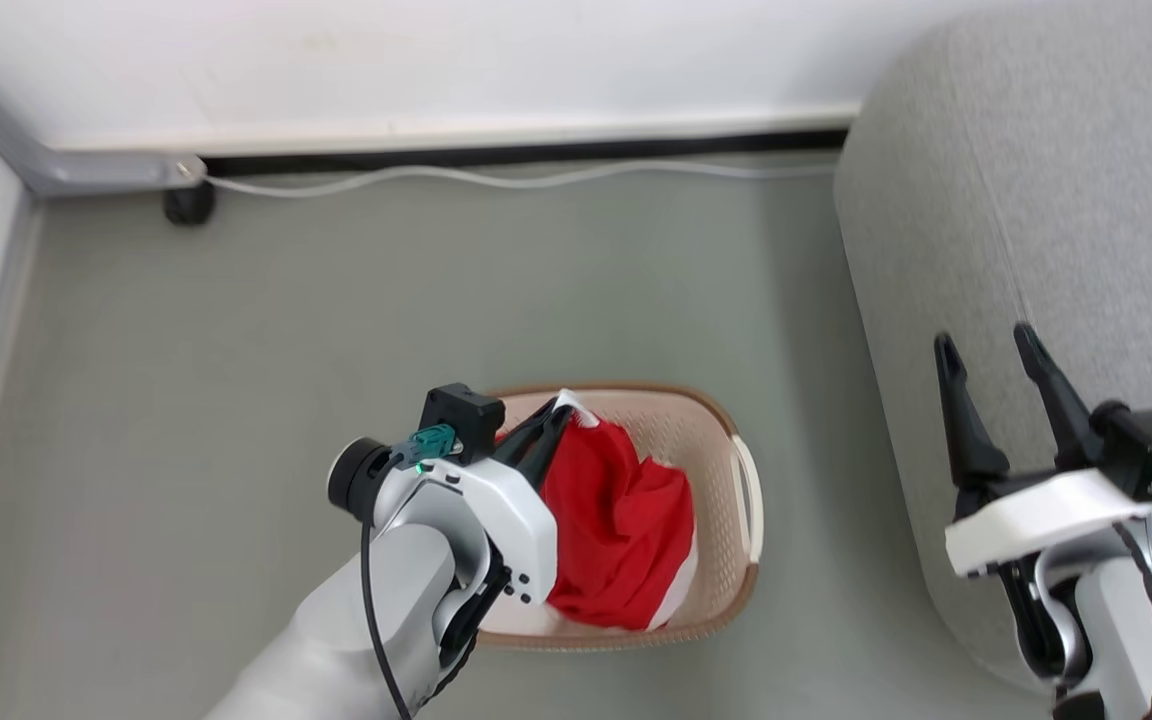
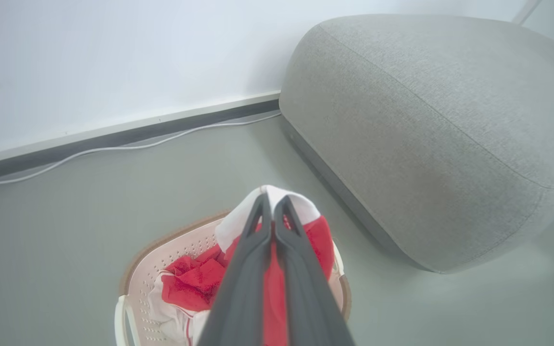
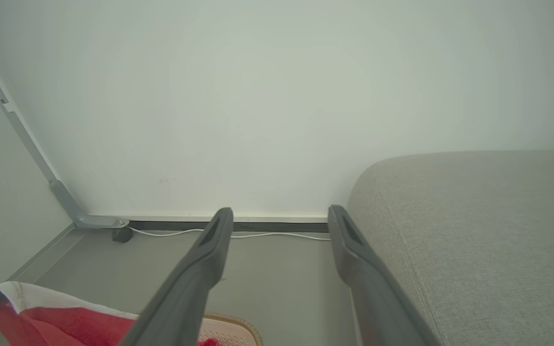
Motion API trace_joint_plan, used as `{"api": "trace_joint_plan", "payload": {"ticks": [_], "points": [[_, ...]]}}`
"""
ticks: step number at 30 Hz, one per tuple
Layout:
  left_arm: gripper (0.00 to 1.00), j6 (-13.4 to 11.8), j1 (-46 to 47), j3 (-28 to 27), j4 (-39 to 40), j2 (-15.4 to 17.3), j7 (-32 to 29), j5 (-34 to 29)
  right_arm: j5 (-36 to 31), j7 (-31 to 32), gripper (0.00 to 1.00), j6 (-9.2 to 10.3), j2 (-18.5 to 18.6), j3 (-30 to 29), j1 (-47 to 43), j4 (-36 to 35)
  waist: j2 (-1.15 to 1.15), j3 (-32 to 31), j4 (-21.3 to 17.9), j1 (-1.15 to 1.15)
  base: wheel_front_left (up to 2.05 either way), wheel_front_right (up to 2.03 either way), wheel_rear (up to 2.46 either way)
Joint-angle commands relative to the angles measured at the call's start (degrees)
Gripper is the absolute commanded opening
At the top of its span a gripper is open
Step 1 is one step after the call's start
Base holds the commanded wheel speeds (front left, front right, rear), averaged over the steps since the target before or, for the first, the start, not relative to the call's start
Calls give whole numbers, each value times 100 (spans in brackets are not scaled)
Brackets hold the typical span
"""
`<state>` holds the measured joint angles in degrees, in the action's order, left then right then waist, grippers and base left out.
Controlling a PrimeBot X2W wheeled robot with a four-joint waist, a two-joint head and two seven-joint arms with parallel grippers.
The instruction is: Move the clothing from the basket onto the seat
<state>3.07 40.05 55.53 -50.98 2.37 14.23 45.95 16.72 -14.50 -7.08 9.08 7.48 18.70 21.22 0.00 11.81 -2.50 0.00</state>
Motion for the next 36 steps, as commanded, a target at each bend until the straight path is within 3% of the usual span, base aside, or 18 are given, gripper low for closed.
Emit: {"api": "trace_joint_plan", "payload": {"ticks": [1, 17, 36], "points": [[0, 45, 86, -205, 161, 51, 76, -87, -63, -50, 100, -41, 8, 62, -84, -101, 0, -287, 190, 0, 0, 0, 0], [0, 333, 1019, -929, 1221, 96, 76, -1097, -217, -50, 100, -41, -168, -210, -568, 10, 0, -786, 459, 0, 0, 0, 0], [0, 424, 1890, -841, 1582, 154, 74, -1112, -207, -50, 100, -41, -212, -136, -579, 7, 0, -743, 445, 0, 0, 0, 0]]}}
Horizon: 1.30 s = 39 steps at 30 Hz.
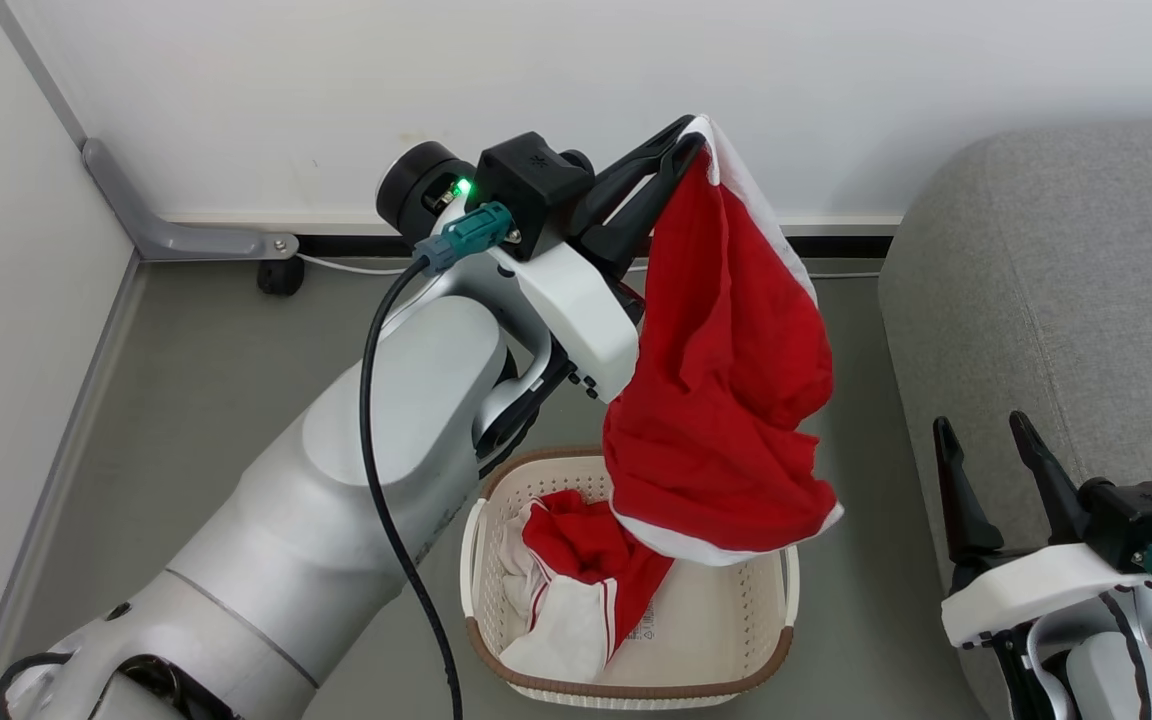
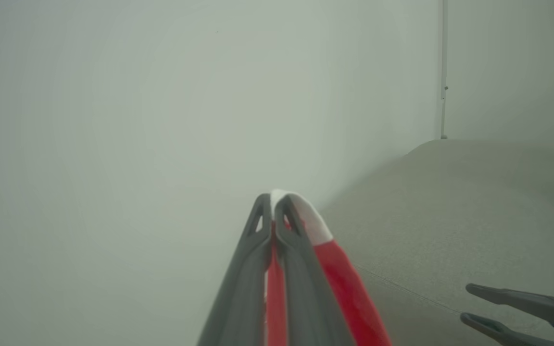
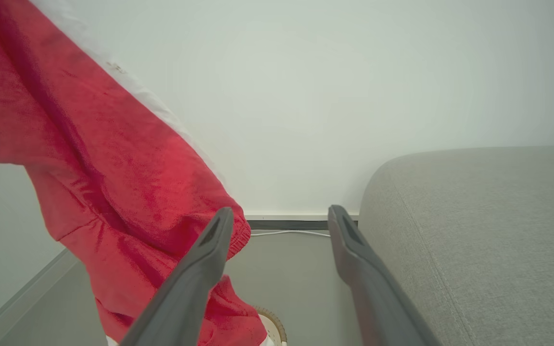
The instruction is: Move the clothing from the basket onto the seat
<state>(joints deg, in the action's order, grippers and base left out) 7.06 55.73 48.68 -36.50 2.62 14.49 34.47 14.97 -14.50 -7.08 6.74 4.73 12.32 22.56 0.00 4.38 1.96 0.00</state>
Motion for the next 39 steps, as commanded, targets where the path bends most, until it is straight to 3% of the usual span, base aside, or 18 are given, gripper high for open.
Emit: {"api": "trace_joint_plan", "payload": {"ticks": [1, 9, 18, 30, 39], "points": [[0, 26, 326, -145, 128, 129, 49, 50, -32, -50, 100, -41, 24, 146, 64, -127, 0, 2, -2, 0, 0, 0, 0], [0, 22, 338, -150, 112, 112, 50, 118, -19, -50, 100, -41, 77, 557, 334, -298, 0, 85, -39, 0, 0, 0, 0], [0, 23, 350, -134, 143, 64, 51, 123, 185, -50, 100, -41, 520, 1739, 982, -459, 0, 108, -30, 0, 0, 0, 0], [0, 27, 341, -65, 399, 35, 51, 130, 822, -50, 100, -41, 1336, 3246, 1933, -45, 0, 128, 85, 0, 0, 0, 0], [0, 29, 351, 111, 552, 28, 51, 207, 1269, -50, 100, -41, 1408, 3973, 2371, 621, 0, 93, 176, 0, 0, 0, 0]]}}
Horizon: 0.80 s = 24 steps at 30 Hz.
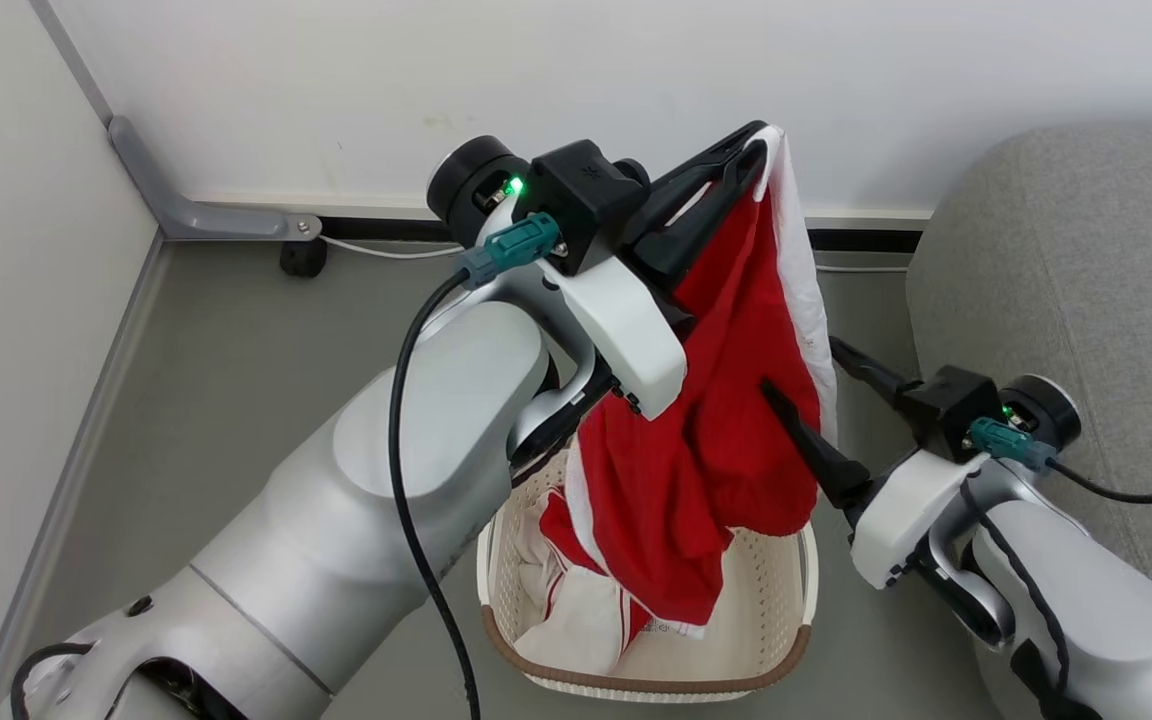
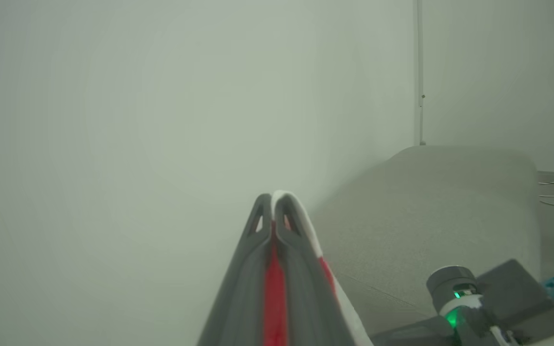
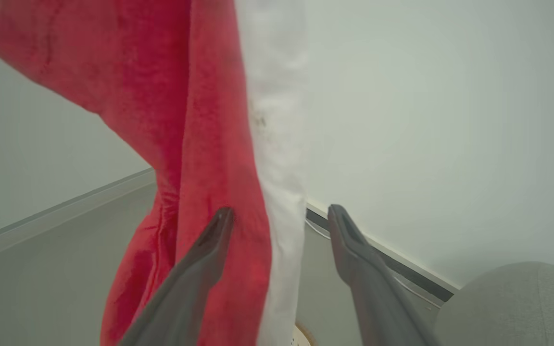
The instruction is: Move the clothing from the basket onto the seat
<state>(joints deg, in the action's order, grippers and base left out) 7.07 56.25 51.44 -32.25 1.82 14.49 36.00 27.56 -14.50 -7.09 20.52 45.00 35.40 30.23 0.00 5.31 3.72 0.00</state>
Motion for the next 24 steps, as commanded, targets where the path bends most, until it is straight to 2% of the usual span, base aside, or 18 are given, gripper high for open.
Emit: {"api": "trace_joint_plan", "payload": {"ticks": [1, 6, 8, 9, 10, 11, 19, 20, 21, 22, 24], "points": [[0, 25, 294, -143, 144, 108, 51, 71, 91, -50, 100, -40, -1, 92, 122, -12, 0, -4, 8, 0, 0, 0, 0], [0, 3, 240, -44, 169, 107, 51, 143, 447, -50, 100, -40, -205, 354, 401, 407, 0, 11, 35, 0, 0, 0, 0], [0, -1, 229, -25, 169, 107, 51, 161, 559, -50, 91, -40, -269, 482, 459, 480, 0, 26, 47, 0, 0, 0, 0], [0, -2, 226, -15, 169, 107, 51, 172, 608, -50, 75, -40, -286, 597, 484, 522, 0, 32, 52, 0, 0, 0, 0], [0, -2, 224, 6, 161, 107, 51, 193, 706, -50, 17, -40, -308, 746, 551, 584, 0, 45, 56, 0, 0, 0, 0], [0, -2, 224, 11, 158, 107, 51, 203, 756, -50, 0, -40, -312, 800, 574, 603, 0, 49, 56, 0, 0, 0, 0], [0, -52, 196, 16, 138, 106, 51, 201, 881, -50, 0, -40, -265, 763, 652, 551, 0, 106, -6, 0, 0, 0, 0], [4, -53, 184, 19, 133, 106, 51, 204, 866, -50, 0, -40, -257, 735, 653, 528, 0, 110, -20, 0, 0, 0, 0], [40, -52, 165, -8, 158, 106, 51, 225, 852, -50, 0, -40, -252, 713, 650, 508, 0, 115, -34, 0, 0, 0, 0], [100, -48, 145, 0, 148, 106, 51, 247, 839, -50, 0, -40, -248, 686, 646, 489, 0, 119, -48, 0, 0, 0, 0], [100, -46, 132, -8, 141, 106, 51, 239, 811, -50, 0, -40, -232, 644, 634, 450, 0, 130, -69, 0, 0, 0, 0]]}}
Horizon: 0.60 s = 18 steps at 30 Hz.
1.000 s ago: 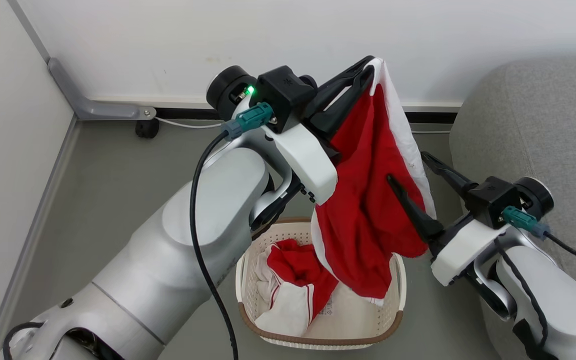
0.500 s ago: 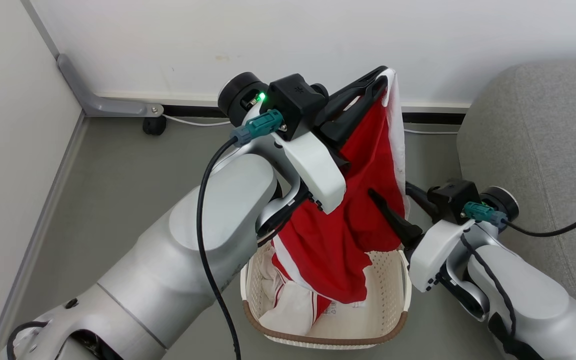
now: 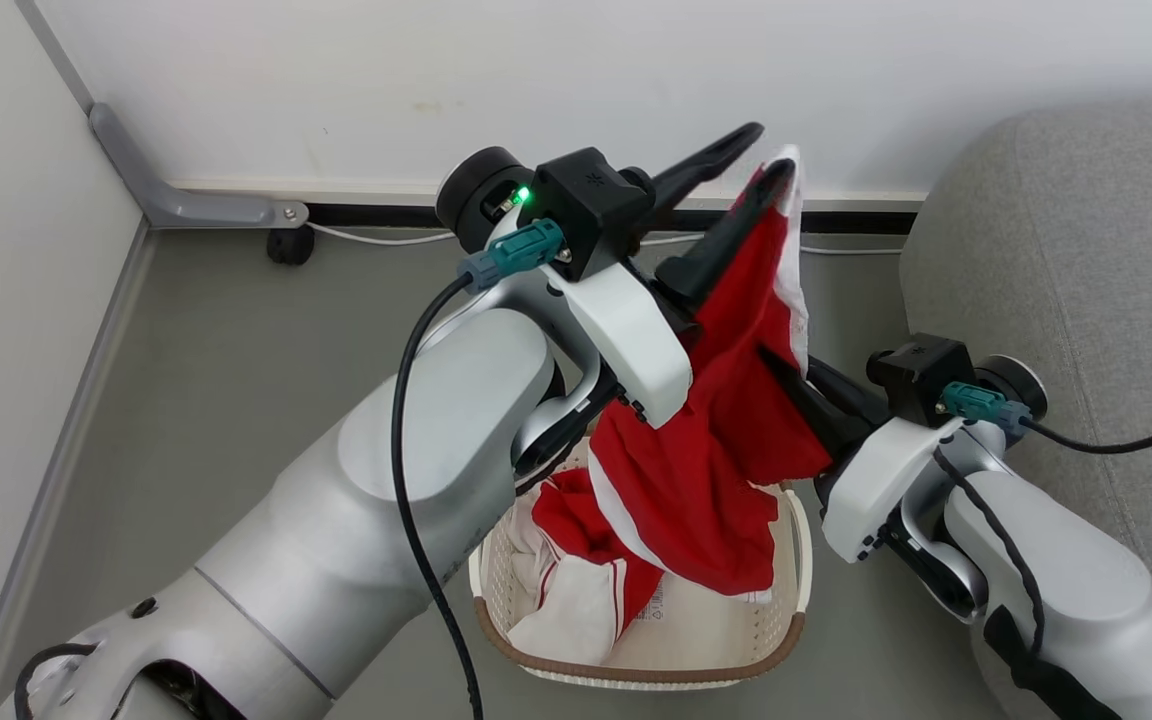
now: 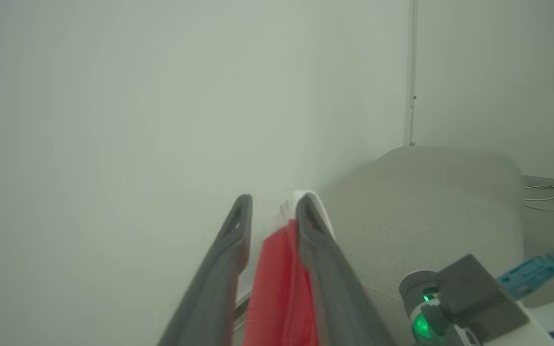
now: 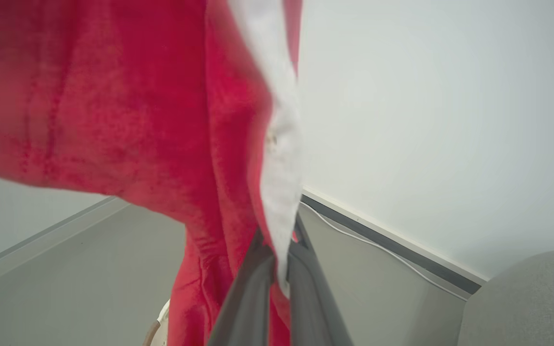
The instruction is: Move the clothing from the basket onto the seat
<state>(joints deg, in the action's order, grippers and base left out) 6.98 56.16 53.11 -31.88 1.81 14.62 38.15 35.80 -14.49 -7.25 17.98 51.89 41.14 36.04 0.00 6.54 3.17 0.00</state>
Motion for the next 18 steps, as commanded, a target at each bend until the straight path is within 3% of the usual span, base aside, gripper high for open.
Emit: {"api": "trace_joint_plan", "payload": {"ticks": [1, 10, 18], "points": [[100, -37, 128, -181, 89, 107, 38, 24, -30, -51, 0, -24, 30, -70, 54, -141, 0, 14, -26, 0, 0, 0, 0], [100, -9, -53, -267, 20, 107, 38, -34, -171, -51, 0, -24, 30, -330, -23, -270, 0, 41, -118, 0, 0, 0, 0], [100, 17, -434, -511, 23, 107, 38, -267, -261, -51, 0, -24, 3, -574, -143, -472, 0, 49, -434, 0, 0, 0, 0]]}}
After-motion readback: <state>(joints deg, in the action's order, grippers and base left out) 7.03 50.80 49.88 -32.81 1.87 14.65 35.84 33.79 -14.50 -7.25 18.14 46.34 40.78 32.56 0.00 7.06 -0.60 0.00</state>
